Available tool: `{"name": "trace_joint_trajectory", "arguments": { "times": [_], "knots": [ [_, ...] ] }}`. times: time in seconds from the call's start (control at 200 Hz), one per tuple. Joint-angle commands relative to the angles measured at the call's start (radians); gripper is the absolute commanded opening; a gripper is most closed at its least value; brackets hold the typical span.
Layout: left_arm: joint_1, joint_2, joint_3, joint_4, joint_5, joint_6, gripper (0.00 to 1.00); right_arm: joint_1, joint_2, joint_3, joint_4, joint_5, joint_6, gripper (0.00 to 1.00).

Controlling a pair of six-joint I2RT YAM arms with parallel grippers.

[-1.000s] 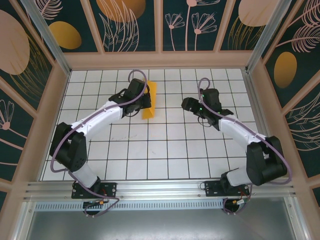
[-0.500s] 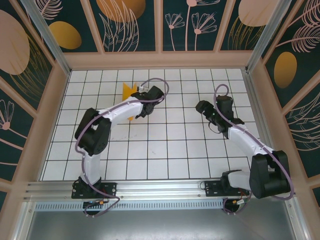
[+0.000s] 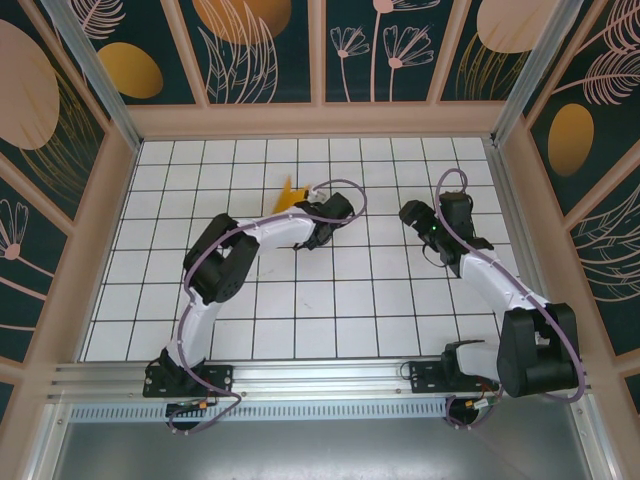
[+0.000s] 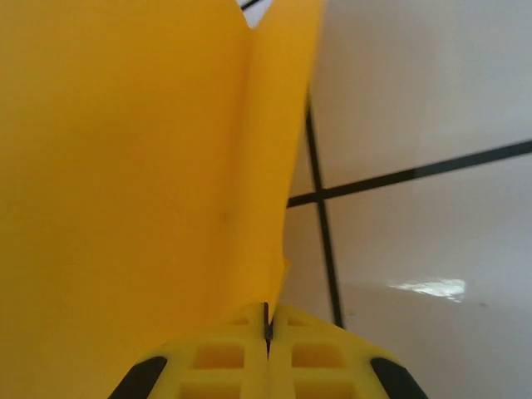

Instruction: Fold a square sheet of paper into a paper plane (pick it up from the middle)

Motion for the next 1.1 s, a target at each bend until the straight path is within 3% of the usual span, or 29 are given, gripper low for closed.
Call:
{"name": "trace_joint_trajectory", "arguments": {
  "times": [0.0, 0.15, 0.37, 0.5, 0.716, 0.916, 1.096],
  "knots": [
    [-0.002, 0.024, 0.016, 0.028, 0.037, -0.013, 0.08, -0.008, -0.016, -0.013, -0.002, 0.008, 0.019, 0.81],
    [-0.011, -0.016, 0.016, 0.037, 0.177, -0.008, 0.21, -0.01, -0.007, -0.013, 0.003, -0.004, 0.02, 0.81],
    [-0.009, -0.225, -0.072, 0.188, 0.553, -0.057, 0.45, -0.008, 0.033, -0.002, 0.023, -0.067, 0.006, 0.81],
    [0.015, -0.309, -0.114, 0.256, 0.647, -0.094, 0.52, 0.006, 0.057, 0.011, 0.026, -0.089, -0.004, 0.81],
    [0.171, -0.371, -0.257, 0.41, 0.833, -0.176, 0.49, 0.05, 0.09, 0.028, 0.033, -0.103, -0.016, 0.81],
    [0.281, -0.297, -0.314, 0.467, 0.86, -0.208, 0.32, 0.107, 0.144, 0.067, 0.03, -0.113, -0.037, 0.81],
    [0.297, -0.226, -0.33, 0.495, 0.773, -0.194, 0.22, 0.139, 0.183, 0.094, 0.025, -0.108, -0.039, 0.81]
  ]
}}
